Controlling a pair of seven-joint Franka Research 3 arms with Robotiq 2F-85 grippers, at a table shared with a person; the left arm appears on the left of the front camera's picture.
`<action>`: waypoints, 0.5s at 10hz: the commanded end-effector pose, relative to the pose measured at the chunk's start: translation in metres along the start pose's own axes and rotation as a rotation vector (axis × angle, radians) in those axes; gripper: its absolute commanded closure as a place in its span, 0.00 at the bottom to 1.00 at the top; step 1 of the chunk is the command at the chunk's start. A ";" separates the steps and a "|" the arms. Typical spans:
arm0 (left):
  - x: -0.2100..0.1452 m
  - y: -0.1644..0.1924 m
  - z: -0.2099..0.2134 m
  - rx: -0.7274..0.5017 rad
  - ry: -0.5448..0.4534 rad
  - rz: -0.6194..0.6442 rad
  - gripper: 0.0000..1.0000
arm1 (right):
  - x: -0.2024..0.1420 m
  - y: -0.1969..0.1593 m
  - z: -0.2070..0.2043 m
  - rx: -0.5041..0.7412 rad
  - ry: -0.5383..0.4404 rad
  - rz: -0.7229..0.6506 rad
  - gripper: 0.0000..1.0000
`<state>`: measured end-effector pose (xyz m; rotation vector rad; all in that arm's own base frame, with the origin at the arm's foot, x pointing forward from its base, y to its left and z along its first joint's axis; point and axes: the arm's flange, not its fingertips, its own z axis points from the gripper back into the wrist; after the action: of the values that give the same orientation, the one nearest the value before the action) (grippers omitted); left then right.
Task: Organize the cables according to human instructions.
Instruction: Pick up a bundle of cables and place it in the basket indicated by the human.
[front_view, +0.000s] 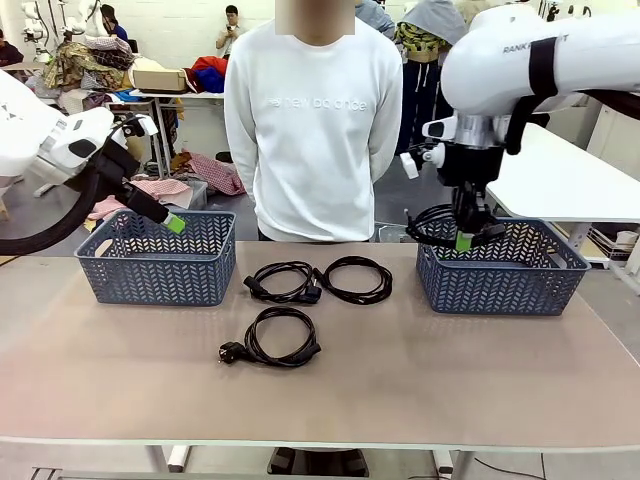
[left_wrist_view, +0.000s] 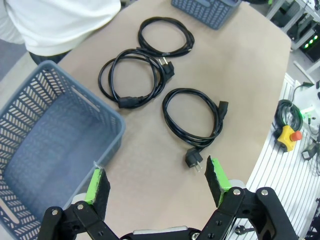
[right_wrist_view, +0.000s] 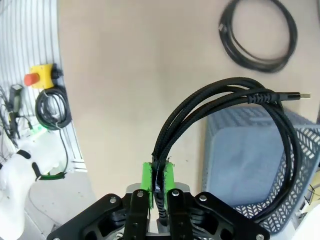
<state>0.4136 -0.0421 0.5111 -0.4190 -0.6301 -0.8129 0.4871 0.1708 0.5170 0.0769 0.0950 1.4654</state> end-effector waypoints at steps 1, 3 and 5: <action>-0.002 0.001 -0.001 -0.022 -0.025 -0.015 0.00 | -0.030 -0.008 -0.006 -0.047 -0.017 0.020 0.89; -0.002 0.001 -0.001 -0.022 -0.025 -0.015 0.00 | -0.064 -0.020 -0.009 -0.074 -0.021 -0.003 0.89; -0.002 0.001 -0.001 -0.022 -0.025 -0.015 0.00 | -0.089 -0.038 -0.016 -0.083 -0.008 0.020 0.89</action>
<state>0.4136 -0.0421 0.5111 -0.4189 -0.6300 -0.8128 0.5125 0.0865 0.5032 0.0483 0.0388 1.4417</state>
